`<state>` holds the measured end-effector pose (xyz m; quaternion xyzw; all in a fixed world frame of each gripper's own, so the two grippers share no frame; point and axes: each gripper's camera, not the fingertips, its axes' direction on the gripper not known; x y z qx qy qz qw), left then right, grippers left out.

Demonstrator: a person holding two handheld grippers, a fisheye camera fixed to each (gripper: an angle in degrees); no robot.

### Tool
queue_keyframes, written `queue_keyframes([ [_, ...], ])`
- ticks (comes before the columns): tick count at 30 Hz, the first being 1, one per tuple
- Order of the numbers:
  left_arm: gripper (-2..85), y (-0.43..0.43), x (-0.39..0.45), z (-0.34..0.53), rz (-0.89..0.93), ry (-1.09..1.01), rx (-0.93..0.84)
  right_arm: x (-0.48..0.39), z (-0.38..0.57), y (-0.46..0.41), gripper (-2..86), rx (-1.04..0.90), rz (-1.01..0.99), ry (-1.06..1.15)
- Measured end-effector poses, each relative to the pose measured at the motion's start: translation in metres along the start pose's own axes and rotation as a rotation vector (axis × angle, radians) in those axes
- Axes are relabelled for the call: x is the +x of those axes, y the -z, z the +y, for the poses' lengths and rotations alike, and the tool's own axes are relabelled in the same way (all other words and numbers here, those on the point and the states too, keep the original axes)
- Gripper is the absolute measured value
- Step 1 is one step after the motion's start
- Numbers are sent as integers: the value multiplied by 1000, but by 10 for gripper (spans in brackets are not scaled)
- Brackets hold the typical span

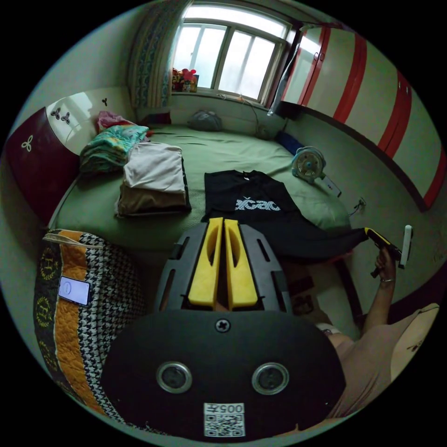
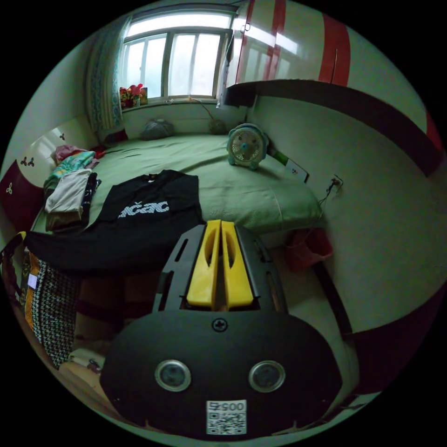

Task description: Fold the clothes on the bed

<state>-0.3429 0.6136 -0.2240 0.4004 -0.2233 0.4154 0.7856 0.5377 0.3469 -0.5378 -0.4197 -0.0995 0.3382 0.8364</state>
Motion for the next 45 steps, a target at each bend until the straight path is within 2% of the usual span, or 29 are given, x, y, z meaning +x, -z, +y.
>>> queue_keyframes([
  [8,-5,-73,-17,-58,-21,13,-25,-15,-60,-50,-12,-10,28,31],
  [18,-4,-214,-37,-203,-59,-21,-13,-61,-192,-144,-12,62,107,127],
  [24,0,-360,-60,-290,-99,28,-108,-96,-293,-272,-12,-39,105,157],
  [29,17,-491,-86,-340,-46,95,-168,-122,-358,-419,3,-214,92,72],
  [33,30,-570,-96,-359,-116,100,-208,-121,-370,-474,87,-312,-67,-17],
  [37,41,-623,-97,-347,-112,38,-252,-120,-338,-495,101,-302,-96,18],
  [41,46,-655,-95,-317,-63,7,-314,-98,-287,-504,116,-378,-184,9],
  [45,50,-686,-89,-276,-90,-6,-391,-77,-250,-498,127,-414,-164,-36],
])
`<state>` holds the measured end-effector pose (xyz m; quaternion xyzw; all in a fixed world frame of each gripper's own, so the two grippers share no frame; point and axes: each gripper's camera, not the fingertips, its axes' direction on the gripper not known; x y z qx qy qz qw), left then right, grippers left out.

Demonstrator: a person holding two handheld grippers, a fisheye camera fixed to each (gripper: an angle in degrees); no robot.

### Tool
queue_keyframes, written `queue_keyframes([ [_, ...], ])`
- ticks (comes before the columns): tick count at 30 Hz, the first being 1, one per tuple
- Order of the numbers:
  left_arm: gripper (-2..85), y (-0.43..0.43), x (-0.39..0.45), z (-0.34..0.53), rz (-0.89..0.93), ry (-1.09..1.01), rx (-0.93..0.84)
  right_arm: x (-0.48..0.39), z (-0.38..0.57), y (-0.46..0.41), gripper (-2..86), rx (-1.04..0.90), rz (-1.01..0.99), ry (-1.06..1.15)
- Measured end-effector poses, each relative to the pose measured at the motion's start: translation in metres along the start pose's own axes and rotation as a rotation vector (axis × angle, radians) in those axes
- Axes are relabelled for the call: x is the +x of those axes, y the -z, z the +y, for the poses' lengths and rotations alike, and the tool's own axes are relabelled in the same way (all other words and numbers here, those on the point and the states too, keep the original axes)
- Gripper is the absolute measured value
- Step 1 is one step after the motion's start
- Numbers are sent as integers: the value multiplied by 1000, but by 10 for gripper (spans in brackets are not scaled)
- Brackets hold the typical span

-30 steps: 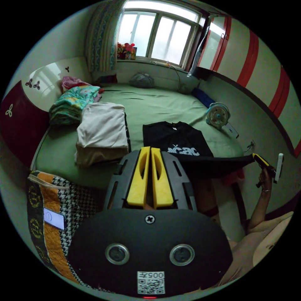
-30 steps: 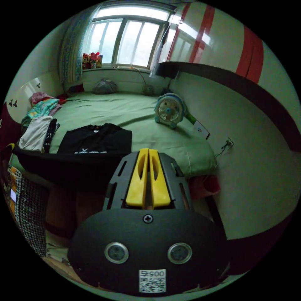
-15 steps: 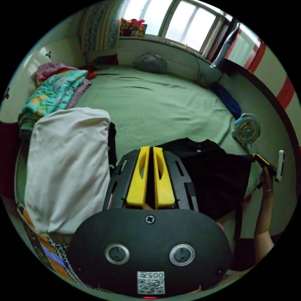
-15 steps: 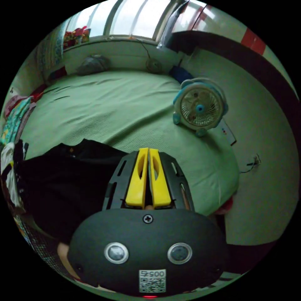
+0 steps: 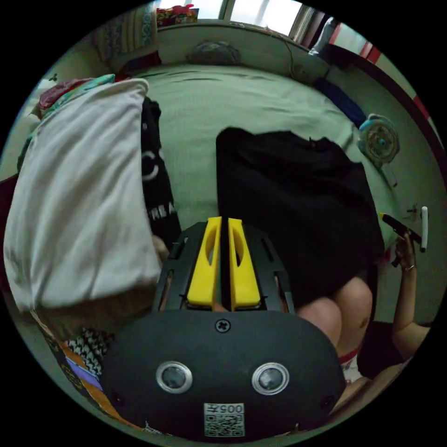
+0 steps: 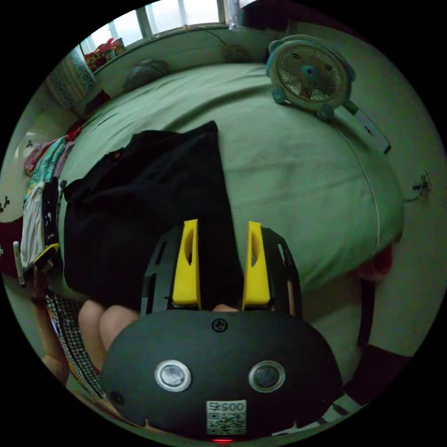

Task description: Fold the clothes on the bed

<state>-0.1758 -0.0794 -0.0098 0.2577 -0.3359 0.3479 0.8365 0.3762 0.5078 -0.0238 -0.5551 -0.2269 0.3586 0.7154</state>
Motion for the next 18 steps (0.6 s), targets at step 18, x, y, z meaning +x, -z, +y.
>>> queue_keyframes([
  [18,17,-125,31,-17,7,39,-88,-39,33,-42,-7,11,38,80],
])
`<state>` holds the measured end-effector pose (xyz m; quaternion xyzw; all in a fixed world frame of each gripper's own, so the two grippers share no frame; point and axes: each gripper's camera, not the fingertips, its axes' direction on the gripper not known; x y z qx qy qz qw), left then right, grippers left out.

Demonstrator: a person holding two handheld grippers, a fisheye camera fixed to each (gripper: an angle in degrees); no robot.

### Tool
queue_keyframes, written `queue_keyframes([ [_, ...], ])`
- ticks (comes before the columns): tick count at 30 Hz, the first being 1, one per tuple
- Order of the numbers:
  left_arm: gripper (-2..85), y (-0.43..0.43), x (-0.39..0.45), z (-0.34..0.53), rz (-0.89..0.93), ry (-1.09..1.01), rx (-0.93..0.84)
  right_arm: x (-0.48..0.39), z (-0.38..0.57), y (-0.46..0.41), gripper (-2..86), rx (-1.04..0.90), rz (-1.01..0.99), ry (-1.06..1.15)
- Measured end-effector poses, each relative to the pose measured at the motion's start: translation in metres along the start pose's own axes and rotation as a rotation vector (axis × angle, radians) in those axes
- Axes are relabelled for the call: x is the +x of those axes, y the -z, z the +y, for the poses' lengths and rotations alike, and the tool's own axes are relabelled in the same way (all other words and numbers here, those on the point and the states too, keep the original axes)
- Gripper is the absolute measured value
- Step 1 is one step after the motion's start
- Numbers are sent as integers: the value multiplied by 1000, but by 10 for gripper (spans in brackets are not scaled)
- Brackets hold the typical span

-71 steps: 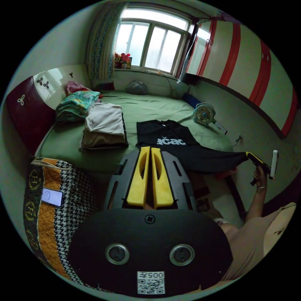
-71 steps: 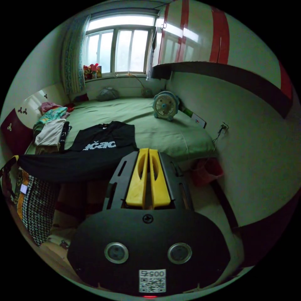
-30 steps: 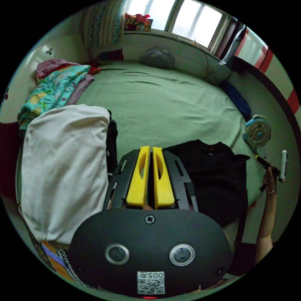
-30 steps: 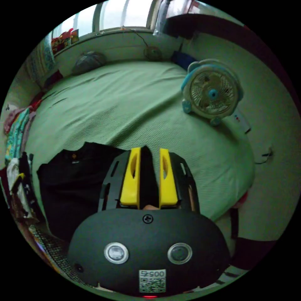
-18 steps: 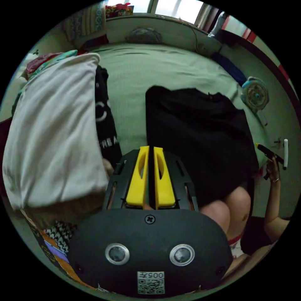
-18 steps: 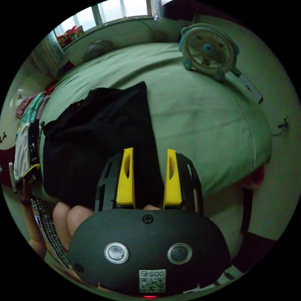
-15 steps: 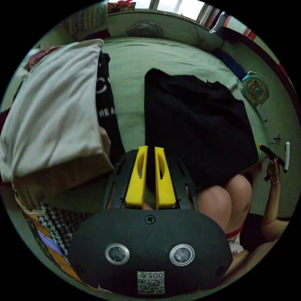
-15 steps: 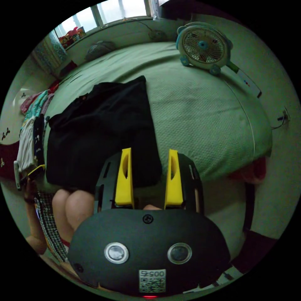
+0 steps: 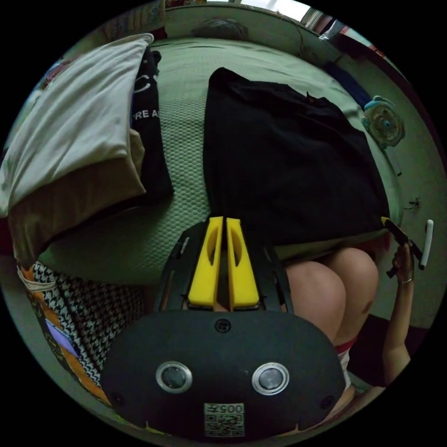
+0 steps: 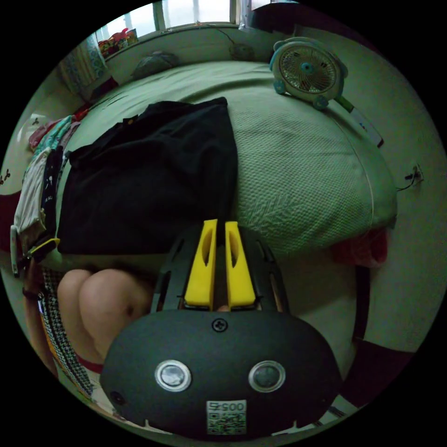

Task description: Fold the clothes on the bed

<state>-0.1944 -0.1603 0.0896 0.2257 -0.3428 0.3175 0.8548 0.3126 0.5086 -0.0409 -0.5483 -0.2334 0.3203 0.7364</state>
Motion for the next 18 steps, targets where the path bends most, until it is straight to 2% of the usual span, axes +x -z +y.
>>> queue_keyframes([
  [6,-1,-16,6,7,-2,-29,16,-5,16,4,-9,27,3,48],
  [12,-5,-49,8,4,-61,8,-33,-21,21,-23,10,-63,94,49],
  [18,-5,-44,10,-9,19,9,77,-53,17,11,24,124,61,100],
])
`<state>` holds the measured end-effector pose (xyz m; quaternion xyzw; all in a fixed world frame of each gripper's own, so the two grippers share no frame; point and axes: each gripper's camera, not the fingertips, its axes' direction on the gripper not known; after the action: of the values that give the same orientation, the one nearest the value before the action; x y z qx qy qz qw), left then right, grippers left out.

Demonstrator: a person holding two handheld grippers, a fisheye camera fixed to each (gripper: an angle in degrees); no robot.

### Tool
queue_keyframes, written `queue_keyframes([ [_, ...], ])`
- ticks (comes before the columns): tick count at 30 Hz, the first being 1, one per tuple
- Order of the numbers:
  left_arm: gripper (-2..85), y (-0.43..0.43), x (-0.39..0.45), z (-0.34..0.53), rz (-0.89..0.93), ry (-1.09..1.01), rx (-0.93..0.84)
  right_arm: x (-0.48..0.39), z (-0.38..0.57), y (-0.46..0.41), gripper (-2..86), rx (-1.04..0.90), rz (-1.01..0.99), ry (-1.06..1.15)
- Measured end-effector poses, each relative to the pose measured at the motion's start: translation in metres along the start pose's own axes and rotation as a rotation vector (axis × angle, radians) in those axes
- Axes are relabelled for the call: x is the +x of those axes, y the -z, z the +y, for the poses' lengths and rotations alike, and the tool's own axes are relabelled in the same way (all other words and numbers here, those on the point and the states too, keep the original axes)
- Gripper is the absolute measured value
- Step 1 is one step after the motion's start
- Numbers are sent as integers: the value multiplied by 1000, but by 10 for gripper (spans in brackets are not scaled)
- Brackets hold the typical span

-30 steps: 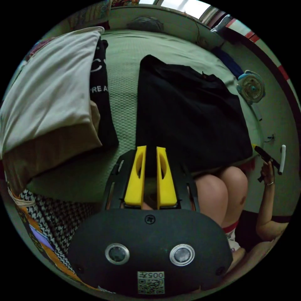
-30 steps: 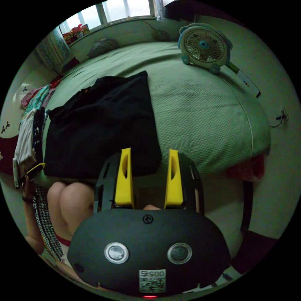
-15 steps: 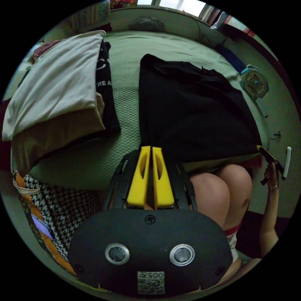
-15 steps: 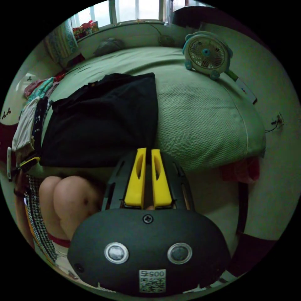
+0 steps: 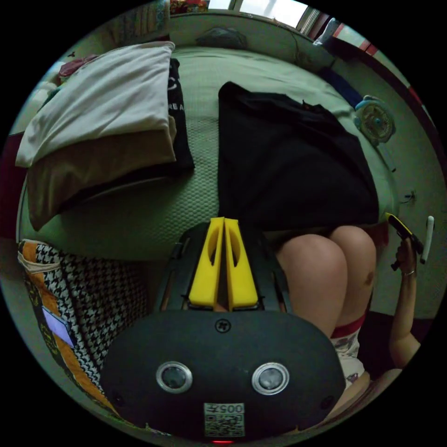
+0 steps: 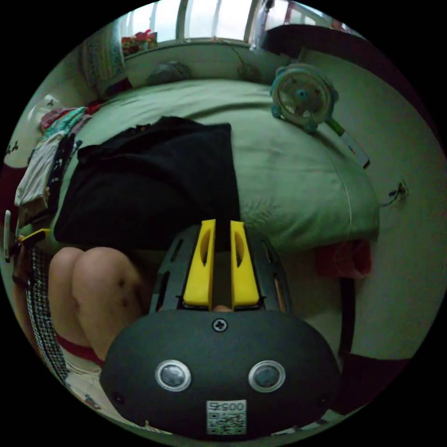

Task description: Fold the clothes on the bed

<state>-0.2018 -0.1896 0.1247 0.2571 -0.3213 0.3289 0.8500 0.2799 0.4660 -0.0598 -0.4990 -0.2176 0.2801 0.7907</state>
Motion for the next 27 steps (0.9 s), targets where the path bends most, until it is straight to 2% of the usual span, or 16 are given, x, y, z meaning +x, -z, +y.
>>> queue_keyframes([
  [6,-6,-20,36,-41,29,-50,38,-71,-30,-21,-9,-3,-49,108],
  [9,-7,-40,52,-54,18,-52,0,-94,-33,-43,-12,-42,-72,86],
  [12,-7,-59,63,-60,88,-41,-49,-113,-28,-58,-10,-63,-62,68],
  [16,-7,-71,77,-64,51,-18,-32,-131,-25,-64,-10,-49,4,49],
  [27,-6,-81,124,-87,-93,-73,-88,-131,-33,-72,-11,-96,-105,16],
])
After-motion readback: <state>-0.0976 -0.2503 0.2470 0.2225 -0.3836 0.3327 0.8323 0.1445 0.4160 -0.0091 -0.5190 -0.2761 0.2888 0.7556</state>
